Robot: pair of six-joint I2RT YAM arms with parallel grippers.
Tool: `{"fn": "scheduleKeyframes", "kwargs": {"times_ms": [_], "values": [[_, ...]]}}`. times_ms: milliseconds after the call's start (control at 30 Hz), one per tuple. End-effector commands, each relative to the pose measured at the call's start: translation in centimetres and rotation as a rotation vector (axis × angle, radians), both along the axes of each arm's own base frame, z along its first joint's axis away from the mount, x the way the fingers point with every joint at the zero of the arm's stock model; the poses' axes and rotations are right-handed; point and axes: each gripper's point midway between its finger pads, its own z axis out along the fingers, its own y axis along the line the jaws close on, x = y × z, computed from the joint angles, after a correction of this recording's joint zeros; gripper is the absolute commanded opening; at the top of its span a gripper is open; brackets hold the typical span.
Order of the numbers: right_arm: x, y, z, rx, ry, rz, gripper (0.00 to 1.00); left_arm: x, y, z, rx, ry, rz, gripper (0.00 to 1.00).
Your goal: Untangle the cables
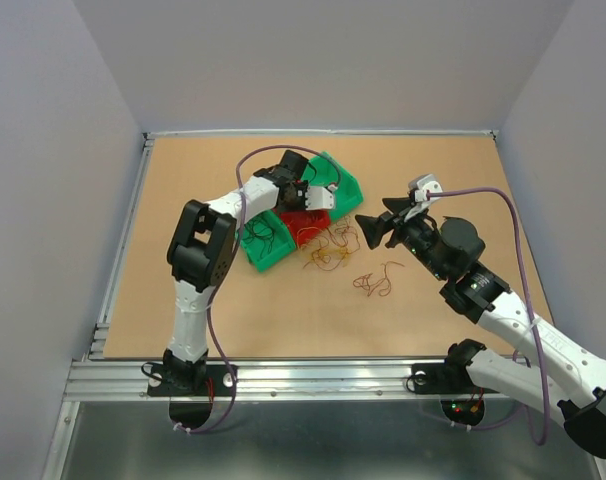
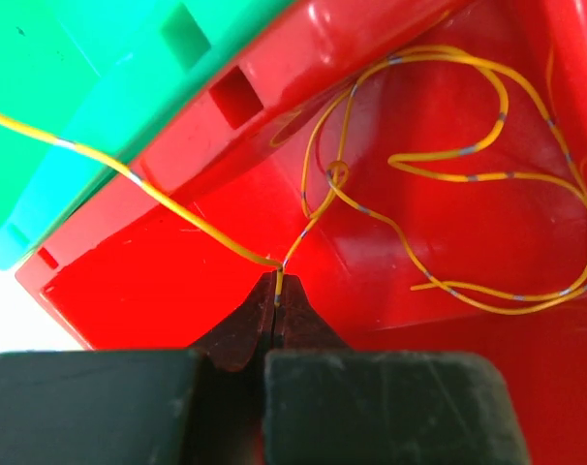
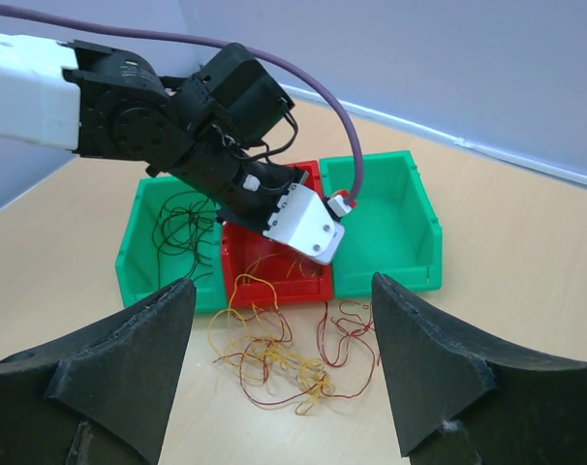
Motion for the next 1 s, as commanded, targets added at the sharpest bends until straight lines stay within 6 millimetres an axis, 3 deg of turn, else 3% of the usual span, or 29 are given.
{"fn": "scheduleKeyframes", "kwargs": {"times_ms": [0,133,233,367,400,567,767,967], "values": [[-0.1,-0.7,5.3,0.082,-0.111,-0.026,0.78,0.3,0.5,5.8,-0.051,-0.114,-0.026,0.00],[0.2,-1.0,5.3,0.087,-0.106,-0.050,0.77,0.8,0.4,8.6,-0.144,-0.196,-0.029,0.00],[0.2,-1.0,5.4,0.087,-0.106,-0.048,0.77,0.0,0.4,10.1,-0.189,-0.236,-0.068,0.00],[0.3,-0.7,5.3,0.083,-0.102,-0.039,0.77,-0.6,0.5,10.1,-0.140,-0.201,-0.122,0.00],[0.4,-0.5,5.1,0.078,-0.100,-0.035,0.77,-1.2,1.0,8.9,-0.107,-0.143,-0.126,0.00],[1.1,0.1,4.9,0.065,-0.087,-0.030,0.77,-1.5,1.1,8.1,-0.085,-0.129,-0.159,0.00],[3.2,0.5,3.9,0.042,-0.044,-0.091,0.76,-2.0,1.9,9.5,-0.116,-0.200,-0.208,0.00],[3.8,0.6,3.6,0.037,-0.033,-0.103,0.76,-2.5,2.5,10.7,-0.117,-0.251,-0.237,0.00]]}}
